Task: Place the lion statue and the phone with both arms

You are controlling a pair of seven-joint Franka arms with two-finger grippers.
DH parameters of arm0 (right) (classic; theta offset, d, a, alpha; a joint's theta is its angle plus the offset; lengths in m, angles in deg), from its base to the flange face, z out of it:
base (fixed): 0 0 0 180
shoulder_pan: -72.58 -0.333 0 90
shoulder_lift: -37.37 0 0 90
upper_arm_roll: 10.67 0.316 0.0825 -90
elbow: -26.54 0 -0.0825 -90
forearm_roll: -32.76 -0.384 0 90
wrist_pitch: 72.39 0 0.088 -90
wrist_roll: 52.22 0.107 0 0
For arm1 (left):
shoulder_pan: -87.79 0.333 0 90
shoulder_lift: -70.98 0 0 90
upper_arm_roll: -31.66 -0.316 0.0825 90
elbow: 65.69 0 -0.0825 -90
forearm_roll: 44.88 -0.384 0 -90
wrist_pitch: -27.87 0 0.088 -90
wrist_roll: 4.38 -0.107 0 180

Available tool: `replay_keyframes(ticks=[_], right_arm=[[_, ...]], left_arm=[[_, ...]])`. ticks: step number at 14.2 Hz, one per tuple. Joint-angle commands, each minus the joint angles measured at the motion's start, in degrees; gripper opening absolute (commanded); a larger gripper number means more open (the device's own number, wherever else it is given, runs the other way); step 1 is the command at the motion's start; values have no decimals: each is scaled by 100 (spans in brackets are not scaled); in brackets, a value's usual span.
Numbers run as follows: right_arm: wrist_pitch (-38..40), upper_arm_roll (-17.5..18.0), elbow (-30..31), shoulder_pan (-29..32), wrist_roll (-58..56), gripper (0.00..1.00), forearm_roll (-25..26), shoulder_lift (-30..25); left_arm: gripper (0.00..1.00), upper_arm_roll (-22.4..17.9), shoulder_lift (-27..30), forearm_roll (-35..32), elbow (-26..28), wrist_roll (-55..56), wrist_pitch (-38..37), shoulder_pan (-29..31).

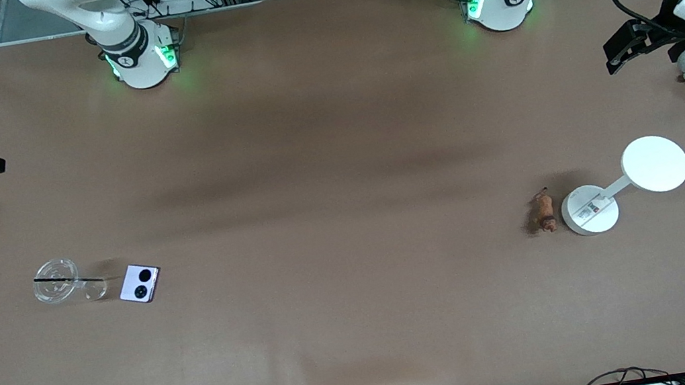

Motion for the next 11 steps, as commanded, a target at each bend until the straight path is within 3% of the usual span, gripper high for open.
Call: replay_keyframes(ticks=[1, 11], right_arm=[[68, 434, 161, 424, 90, 100, 145, -180], [156, 426, 144, 362, 98, 100, 313, -153]], left_arm=[[100, 17, -81, 122, -196, -123, -61, 16], [100, 43, -214, 218, -303, -115, -61, -10]])
